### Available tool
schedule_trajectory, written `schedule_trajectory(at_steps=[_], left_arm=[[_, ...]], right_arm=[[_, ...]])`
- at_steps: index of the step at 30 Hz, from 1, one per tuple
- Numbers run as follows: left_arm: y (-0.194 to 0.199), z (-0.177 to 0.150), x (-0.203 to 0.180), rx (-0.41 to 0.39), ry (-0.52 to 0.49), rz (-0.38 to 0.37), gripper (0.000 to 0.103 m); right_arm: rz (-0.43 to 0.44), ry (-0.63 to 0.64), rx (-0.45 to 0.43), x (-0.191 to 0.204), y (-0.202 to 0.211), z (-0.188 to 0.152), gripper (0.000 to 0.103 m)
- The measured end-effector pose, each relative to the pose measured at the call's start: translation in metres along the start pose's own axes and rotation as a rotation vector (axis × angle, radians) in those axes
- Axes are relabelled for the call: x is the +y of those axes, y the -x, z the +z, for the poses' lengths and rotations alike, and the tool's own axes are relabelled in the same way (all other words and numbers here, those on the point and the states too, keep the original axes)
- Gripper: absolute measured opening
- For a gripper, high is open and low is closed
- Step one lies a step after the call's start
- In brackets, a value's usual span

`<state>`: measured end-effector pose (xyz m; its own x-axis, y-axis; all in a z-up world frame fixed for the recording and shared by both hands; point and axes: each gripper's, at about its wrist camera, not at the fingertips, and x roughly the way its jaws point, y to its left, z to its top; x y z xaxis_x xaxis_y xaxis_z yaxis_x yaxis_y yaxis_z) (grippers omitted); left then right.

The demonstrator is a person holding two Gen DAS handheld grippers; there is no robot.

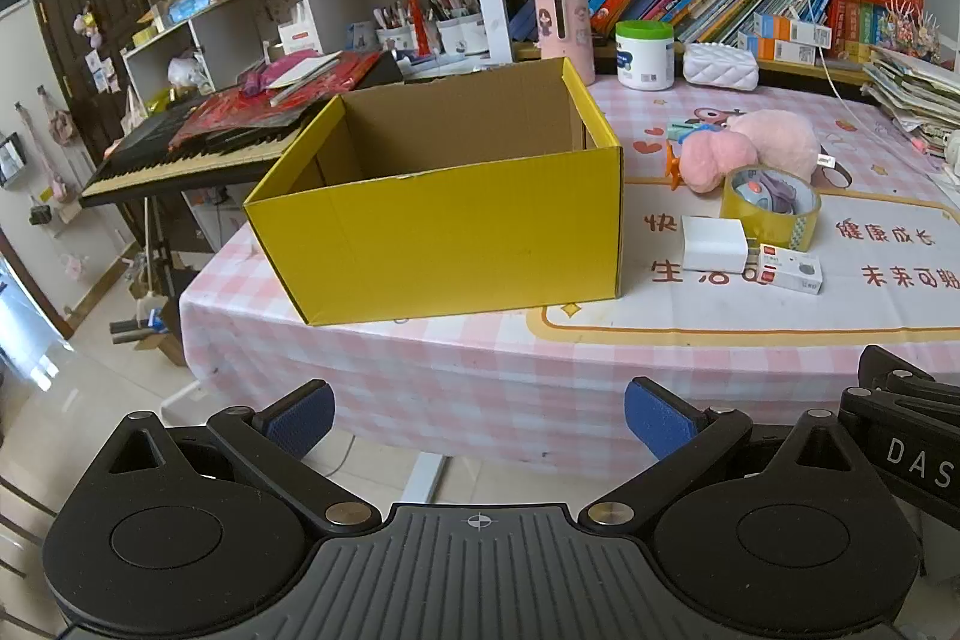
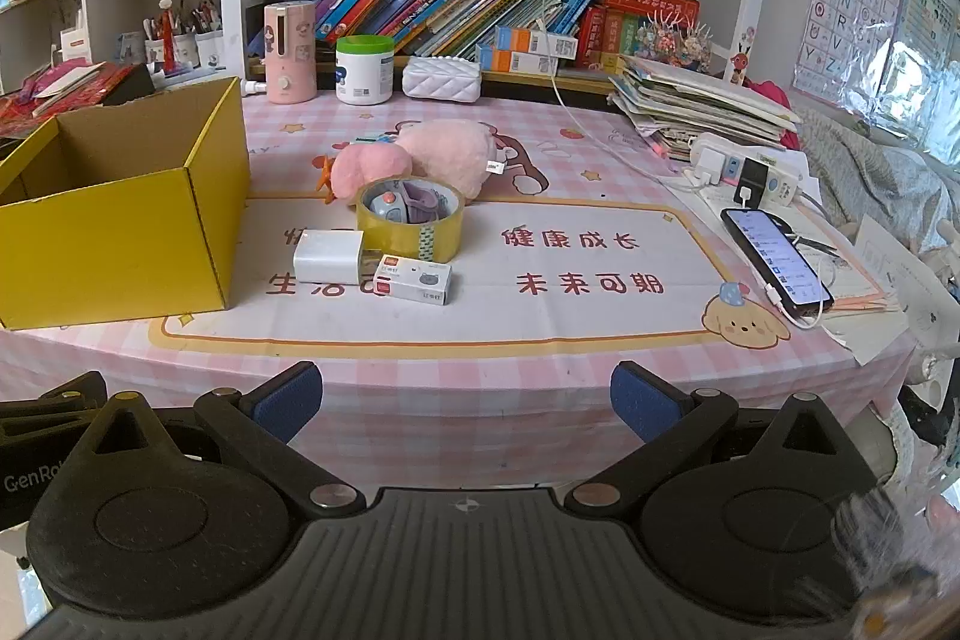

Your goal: Organize objects

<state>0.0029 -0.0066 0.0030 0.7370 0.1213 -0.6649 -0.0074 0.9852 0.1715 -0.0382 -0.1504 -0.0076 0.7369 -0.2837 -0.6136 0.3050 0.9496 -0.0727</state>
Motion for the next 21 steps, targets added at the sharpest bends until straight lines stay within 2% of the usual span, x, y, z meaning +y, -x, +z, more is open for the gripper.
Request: schedule_trajectory(at_steps=[21], left_arm=[[-0.0095, 0.0016, 0.0051, 0.019, -0.003, -0.012, 0.103]], right_arm=[[0.002, 0.004, 0.013, 0.0, -0.0046, -0.0016, 0.103]])
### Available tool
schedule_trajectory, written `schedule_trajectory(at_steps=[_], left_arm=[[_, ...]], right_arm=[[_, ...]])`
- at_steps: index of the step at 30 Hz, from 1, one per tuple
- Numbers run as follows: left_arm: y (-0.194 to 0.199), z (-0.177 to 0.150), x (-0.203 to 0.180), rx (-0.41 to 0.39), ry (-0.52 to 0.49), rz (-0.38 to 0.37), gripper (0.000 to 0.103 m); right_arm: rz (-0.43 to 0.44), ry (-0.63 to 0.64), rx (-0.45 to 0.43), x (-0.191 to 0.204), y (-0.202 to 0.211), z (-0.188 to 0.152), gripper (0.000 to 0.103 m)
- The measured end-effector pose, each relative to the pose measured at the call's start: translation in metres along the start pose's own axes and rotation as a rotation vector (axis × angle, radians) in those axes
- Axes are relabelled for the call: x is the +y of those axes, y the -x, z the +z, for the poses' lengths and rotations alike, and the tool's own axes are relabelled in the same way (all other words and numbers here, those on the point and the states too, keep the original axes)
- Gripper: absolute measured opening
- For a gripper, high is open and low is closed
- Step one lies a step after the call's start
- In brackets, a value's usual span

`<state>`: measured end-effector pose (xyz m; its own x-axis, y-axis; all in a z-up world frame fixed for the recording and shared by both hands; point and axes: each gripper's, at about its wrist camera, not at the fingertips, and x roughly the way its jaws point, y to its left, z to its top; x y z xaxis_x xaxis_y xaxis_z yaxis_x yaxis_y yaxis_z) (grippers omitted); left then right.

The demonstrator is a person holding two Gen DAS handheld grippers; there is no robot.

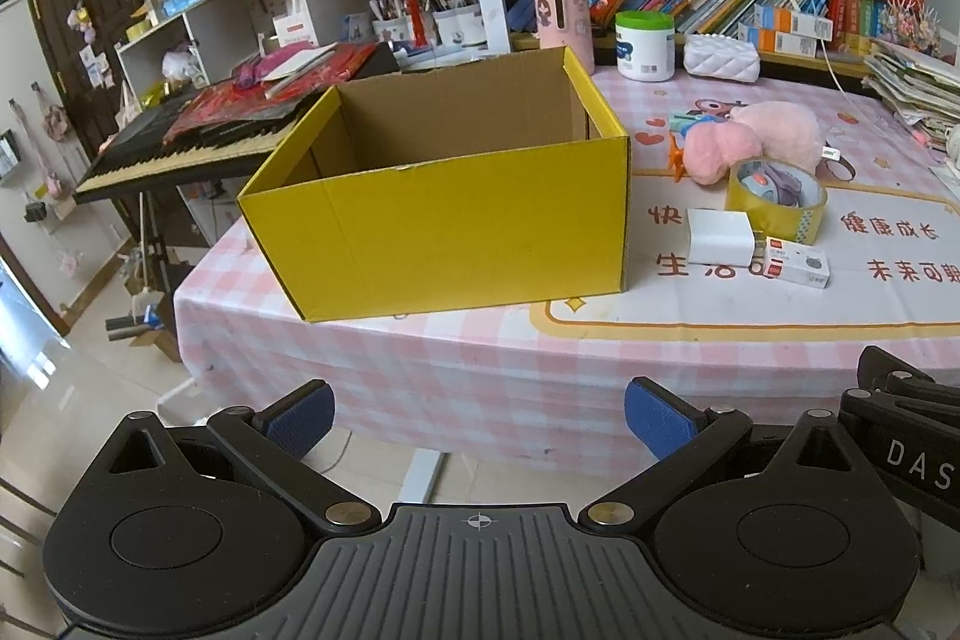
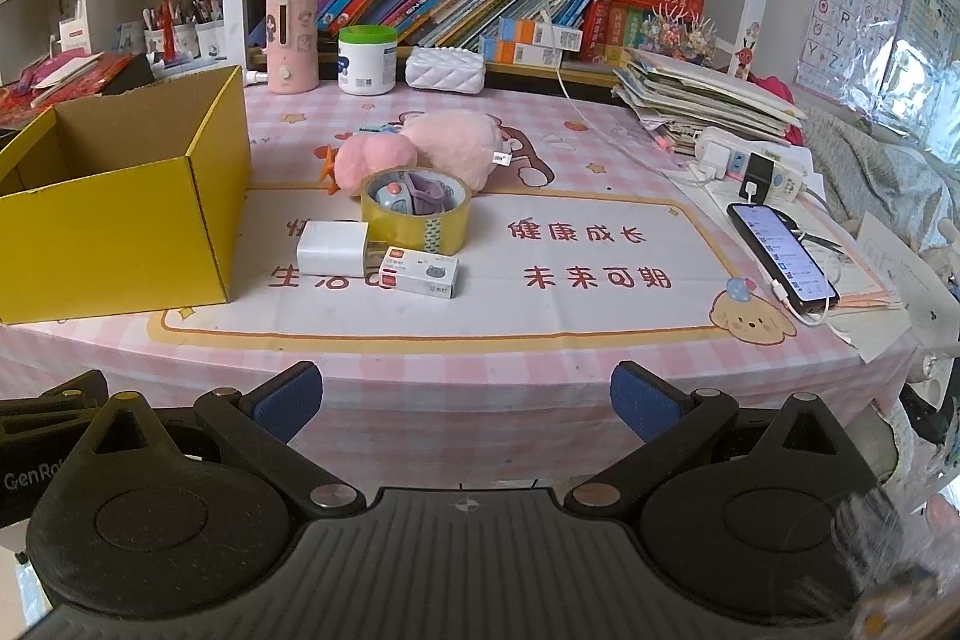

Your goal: Organize objects

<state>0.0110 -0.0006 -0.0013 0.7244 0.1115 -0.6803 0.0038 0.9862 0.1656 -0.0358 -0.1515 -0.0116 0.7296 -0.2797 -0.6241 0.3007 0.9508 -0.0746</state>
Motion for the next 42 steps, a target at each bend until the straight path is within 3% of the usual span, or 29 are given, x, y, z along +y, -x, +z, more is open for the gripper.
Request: schedule_trajectory(at_steps=[29, 42], left_arm=[[-0.005, -0.003, -0.003, 0.035, -0.002, -0.027, 0.103], [-0.023, 0.01, -0.016, 0.076, 0.034, -0.023, 0.103]], right_arm=[[-0.018, 0.004, 0.042, 0.001, -0.002, -0.005, 0.103], [0.018, 0.032, 0.065, -0.005, -0.027, 0.012, 0.103]])
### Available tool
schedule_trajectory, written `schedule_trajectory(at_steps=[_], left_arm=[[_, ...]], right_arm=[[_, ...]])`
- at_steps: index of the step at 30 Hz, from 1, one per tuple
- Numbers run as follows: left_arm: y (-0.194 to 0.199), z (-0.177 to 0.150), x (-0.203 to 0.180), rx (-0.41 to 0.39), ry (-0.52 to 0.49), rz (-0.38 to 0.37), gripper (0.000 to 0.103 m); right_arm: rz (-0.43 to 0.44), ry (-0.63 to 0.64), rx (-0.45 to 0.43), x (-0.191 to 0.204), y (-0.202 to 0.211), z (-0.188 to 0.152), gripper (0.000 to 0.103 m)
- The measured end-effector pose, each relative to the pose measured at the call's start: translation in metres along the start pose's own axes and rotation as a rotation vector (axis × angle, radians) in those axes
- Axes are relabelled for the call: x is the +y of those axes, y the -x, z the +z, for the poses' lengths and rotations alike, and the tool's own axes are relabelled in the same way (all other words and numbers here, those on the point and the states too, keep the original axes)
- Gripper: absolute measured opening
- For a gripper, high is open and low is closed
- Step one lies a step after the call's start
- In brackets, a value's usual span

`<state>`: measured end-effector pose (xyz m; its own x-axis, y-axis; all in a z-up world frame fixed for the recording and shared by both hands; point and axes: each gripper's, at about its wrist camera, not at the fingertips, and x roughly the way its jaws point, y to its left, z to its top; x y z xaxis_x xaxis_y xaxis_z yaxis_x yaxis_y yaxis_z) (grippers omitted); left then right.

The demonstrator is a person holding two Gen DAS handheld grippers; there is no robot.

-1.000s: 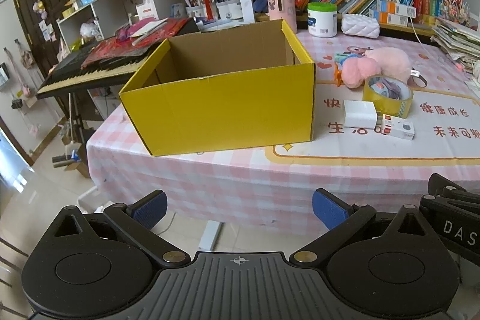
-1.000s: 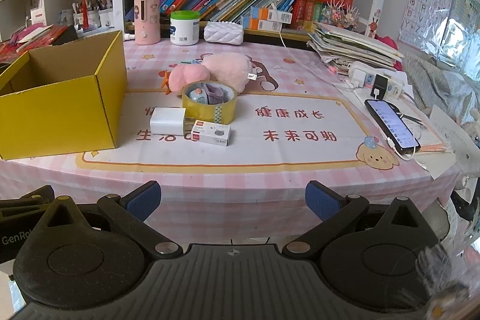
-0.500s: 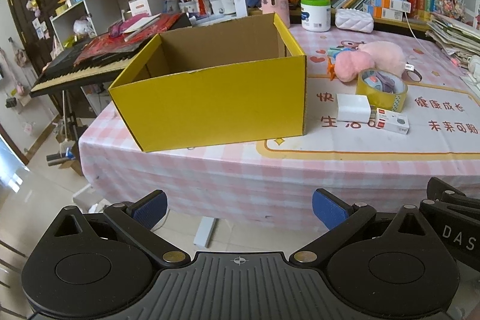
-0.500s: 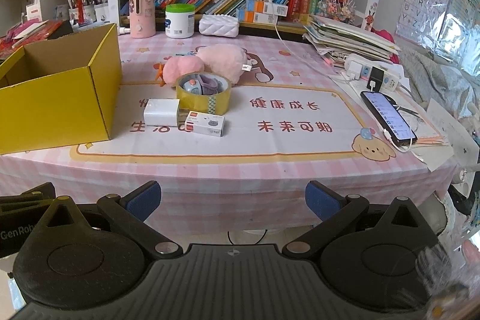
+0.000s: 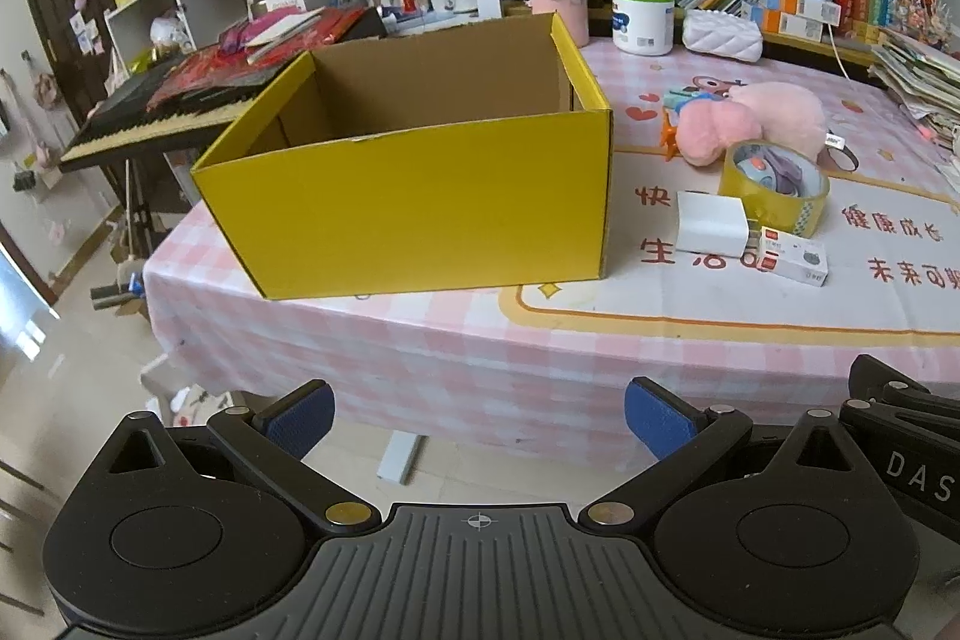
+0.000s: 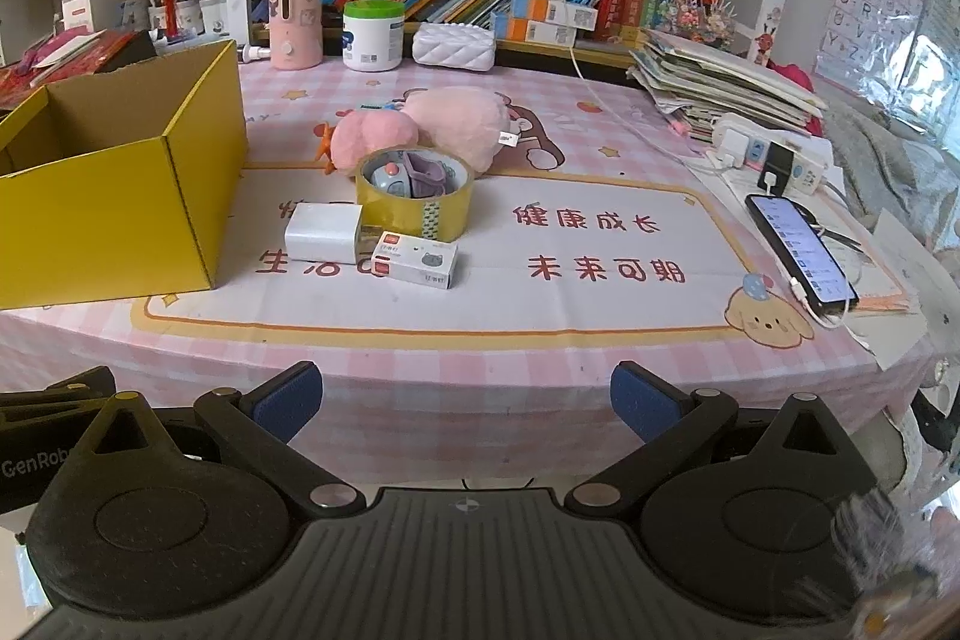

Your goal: Organize objects

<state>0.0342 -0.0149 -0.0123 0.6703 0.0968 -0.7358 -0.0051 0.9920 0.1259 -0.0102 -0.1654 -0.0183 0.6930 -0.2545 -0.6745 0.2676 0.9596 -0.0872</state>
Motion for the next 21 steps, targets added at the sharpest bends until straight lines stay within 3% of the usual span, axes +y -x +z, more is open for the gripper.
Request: schedule_trajectory(at_steps=[10, 15, 21], left_arm=[[-0.019, 0.012, -0.018, 0.056, 0.064, 0.003, 0.103], [-0.028, 0.019, -0.023, 0.074, 0.136, 0.013, 0.103], [-0.033, 0.026, -0.029, 0.076, 0.23, -0.015, 0.103]], right_arm=[[0.06, 0.041, 0.024, -0.016, -0.03, 0.018, 0.103], [0.133, 0.092, 0.024, -0.025, -0.048, 0.031, 0.103], [0.205, 0.19, -0.04, -0.036, -0.071, 0.044, 0.101]])
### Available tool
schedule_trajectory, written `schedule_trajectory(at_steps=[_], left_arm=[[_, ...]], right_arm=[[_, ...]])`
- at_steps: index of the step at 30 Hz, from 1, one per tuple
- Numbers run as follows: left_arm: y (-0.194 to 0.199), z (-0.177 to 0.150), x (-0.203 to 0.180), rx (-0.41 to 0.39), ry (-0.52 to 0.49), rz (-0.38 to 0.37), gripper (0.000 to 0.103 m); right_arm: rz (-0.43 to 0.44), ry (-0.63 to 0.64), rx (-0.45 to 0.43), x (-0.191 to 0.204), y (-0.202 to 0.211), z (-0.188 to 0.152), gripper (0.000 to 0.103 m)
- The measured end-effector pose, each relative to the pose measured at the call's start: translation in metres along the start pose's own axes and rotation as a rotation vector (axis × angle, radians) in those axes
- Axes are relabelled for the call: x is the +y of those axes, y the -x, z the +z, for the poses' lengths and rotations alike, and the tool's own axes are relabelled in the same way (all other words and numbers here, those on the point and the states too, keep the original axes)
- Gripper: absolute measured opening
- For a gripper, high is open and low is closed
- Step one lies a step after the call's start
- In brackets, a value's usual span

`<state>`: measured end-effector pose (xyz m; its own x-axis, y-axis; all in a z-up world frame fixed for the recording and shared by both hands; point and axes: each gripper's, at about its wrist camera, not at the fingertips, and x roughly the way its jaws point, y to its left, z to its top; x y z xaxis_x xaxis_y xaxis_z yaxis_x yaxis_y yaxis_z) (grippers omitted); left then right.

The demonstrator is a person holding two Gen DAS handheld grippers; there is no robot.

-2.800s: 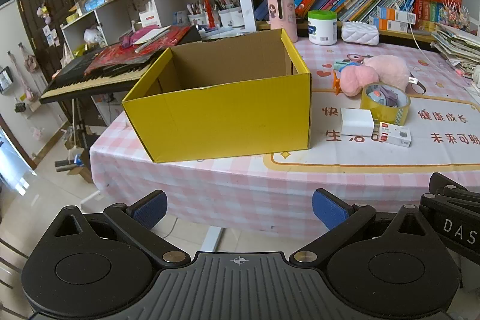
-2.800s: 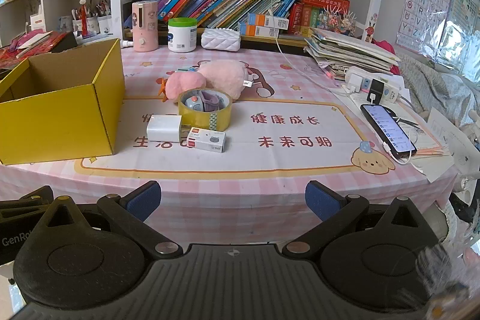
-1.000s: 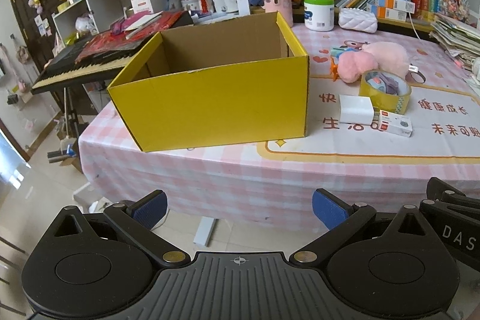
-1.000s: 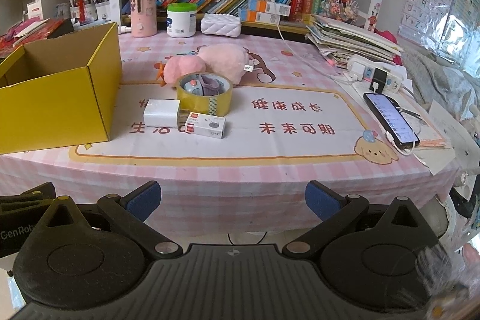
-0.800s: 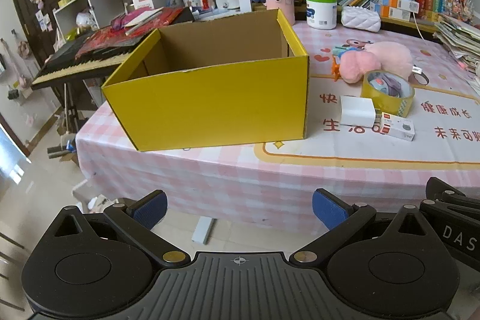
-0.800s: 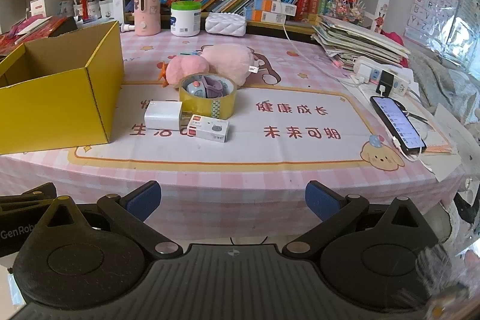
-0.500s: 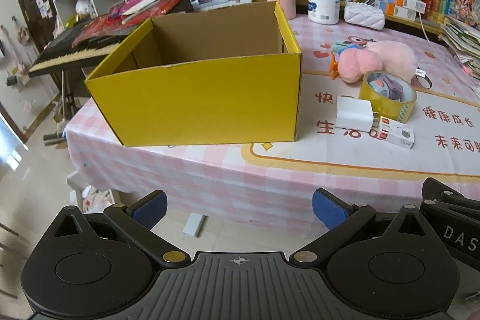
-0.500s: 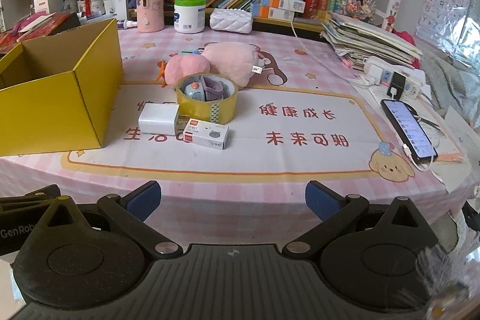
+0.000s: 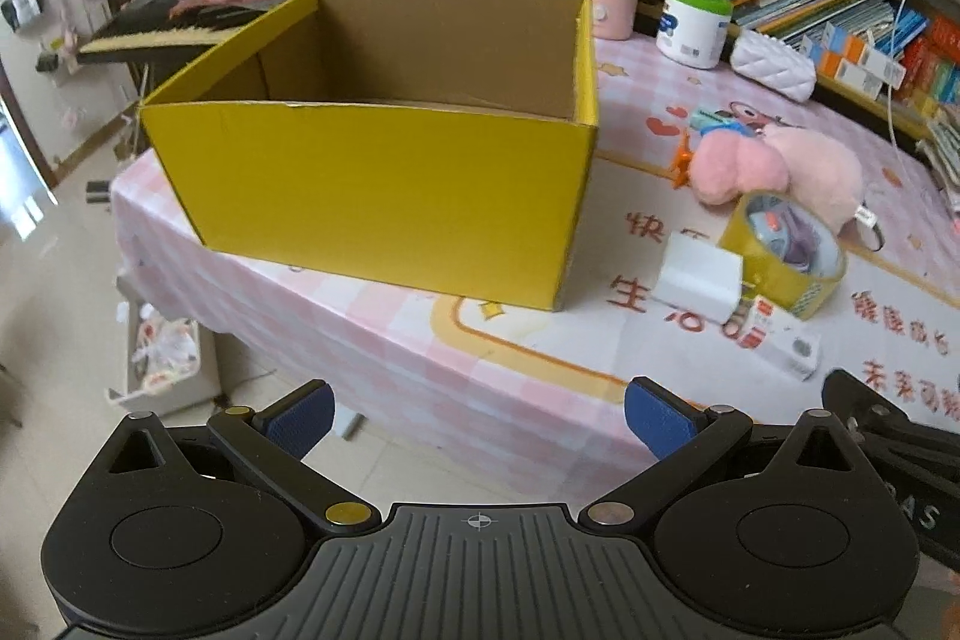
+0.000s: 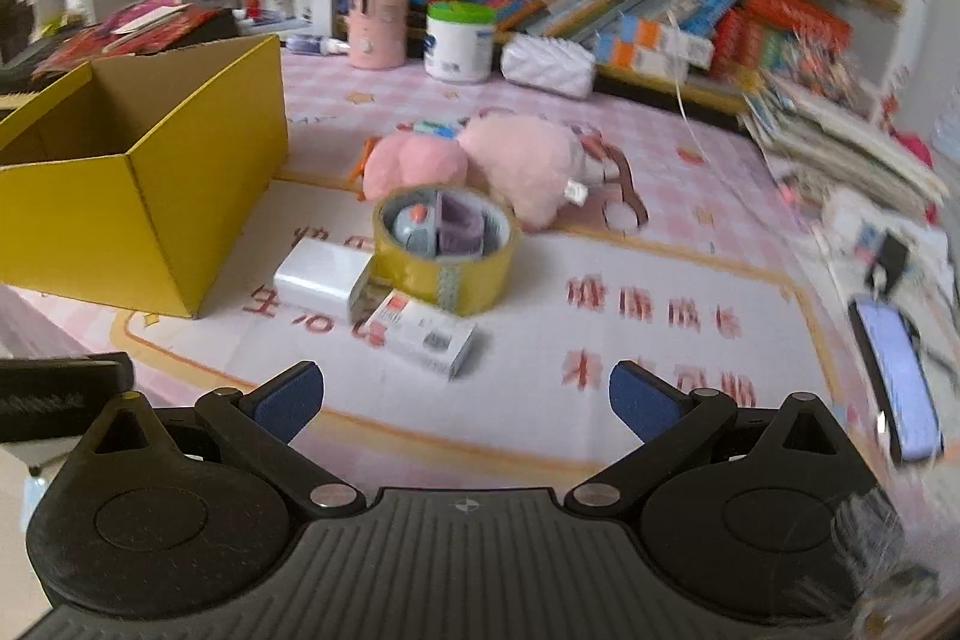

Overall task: Organize objects
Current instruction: 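Grasp the white charger with the left gripper while the right grasps the cat-print box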

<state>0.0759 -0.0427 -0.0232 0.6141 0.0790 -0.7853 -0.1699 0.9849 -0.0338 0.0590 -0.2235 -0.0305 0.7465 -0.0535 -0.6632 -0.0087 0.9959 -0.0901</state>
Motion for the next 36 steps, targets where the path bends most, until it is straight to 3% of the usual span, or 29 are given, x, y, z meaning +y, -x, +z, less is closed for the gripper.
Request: schedule_trajectory(at_steps=[5, 10, 21, 23, 25, 28, 31, 36], left_arm=[[0.0, -0.001, -0.004, 0.002, 0.066, -0.025, 0.103], [-0.003, -0.005, -0.007, 0.04, 0.088, 0.011, 0.103], [0.009, -0.007, -0.003, 0.003, 0.119, 0.071, 0.103], [0.009, -0.007, -0.004, 0.003, 0.127, 0.076, 0.103], [0.008, -0.006, -0.006, 0.003, 0.128, 0.071, 0.103], [0.006, -0.004, -0.015, -0.008, 0.1, 0.038, 0.103], [0.003, -0.001, -0.031, -0.017, 0.048, -0.044, 0.103], [-0.01, 0.006, -0.066, -0.004, -0.03, -0.169, 0.102]], right_arm=[[0.034, 0.061, -0.042, -0.015, -0.017, 0.004, 0.099], [0.087, 0.058, 0.011, -0.025, -0.043, 0.006, 0.082], [0.198, 0.118, 0.071, -0.004, -0.086, 0.011, 0.075], [0.205, 0.125, 0.071, -0.002, -0.092, 0.012, 0.07], [0.234, 0.127, 0.071, -0.002, -0.095, 0.012, 0.057], [0.257, 0.162, 0.076, -0.004, -0.092, 0.013, 0.057], [0.278, 0.172, 0.067, -0.015, -0.083, 0.013, 0.057], [0.177, 0.119, 0.021, -0.05, -0.068, 0.02, 0.057]])
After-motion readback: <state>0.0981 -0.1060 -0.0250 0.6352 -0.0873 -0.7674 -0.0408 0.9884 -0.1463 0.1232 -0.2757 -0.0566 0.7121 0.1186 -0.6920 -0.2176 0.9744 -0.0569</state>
